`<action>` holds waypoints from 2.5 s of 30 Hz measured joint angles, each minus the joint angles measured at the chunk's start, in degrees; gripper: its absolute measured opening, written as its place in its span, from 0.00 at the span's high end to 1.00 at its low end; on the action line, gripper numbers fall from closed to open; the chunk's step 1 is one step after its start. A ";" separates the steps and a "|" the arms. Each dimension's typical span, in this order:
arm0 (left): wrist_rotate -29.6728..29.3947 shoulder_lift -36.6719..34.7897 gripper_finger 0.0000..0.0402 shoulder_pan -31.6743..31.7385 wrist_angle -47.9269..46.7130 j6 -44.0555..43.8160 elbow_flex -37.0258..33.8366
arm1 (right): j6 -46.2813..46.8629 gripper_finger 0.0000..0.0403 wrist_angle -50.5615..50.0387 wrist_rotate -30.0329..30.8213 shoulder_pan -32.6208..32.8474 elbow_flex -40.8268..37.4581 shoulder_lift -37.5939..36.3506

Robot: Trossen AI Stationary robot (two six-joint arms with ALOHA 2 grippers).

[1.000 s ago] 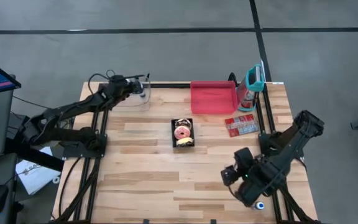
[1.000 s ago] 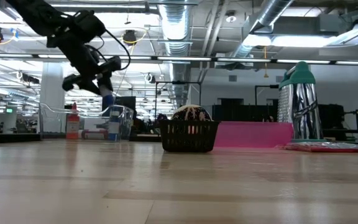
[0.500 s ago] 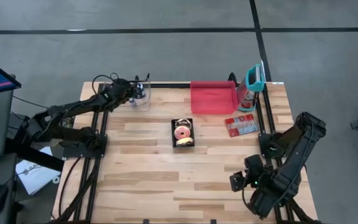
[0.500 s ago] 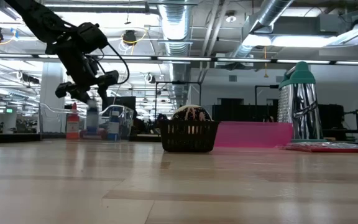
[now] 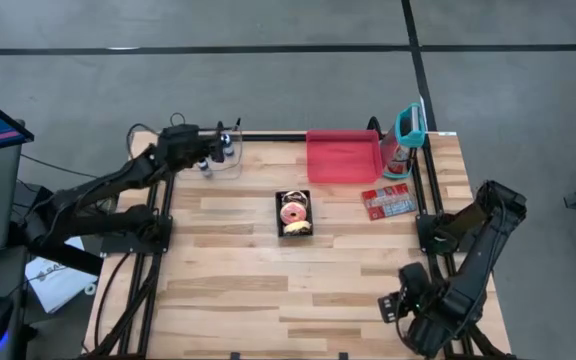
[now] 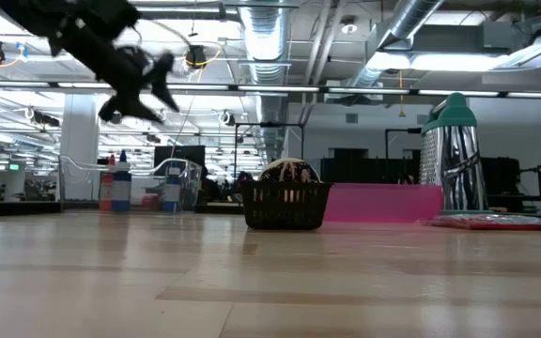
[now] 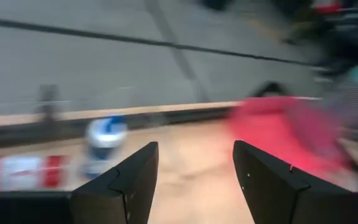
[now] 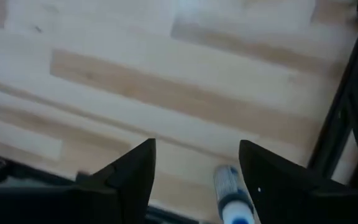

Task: Pick & Place Food Item
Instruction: Put the blue food coloring bottle into the transparent bin

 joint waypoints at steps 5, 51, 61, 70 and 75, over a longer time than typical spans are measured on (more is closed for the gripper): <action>11.61 -8.37 0.49 -5.13 0.69 0.25 0.00 | -0.23 0.50 2.35 -5.31 2.47 -0.10 0.00; 12.74 -6.19 0.50 -23.37 16.50 -1.68 0.02 | -3.02 0.55 23.66 -19.78 5.54 -15.53 0.00; 12.78 -6.19 0.51 -23.53 17.27 -1.68 0.02 | -3.02 0.66 24.44 -19.14 6.23 -15.53 0.00; 13.97 -6.19 0.52 -23.53 17.26 -1.72 0.02 | -3.04 0.69 30.54 -18.33 6.21 -19.12 -0.37; 15.72 -6.19 0.52 -23.53 17.22 -2.08 0.02 | -3.71 0.73 27.12 -13.97 4.95 -18.30 -0.82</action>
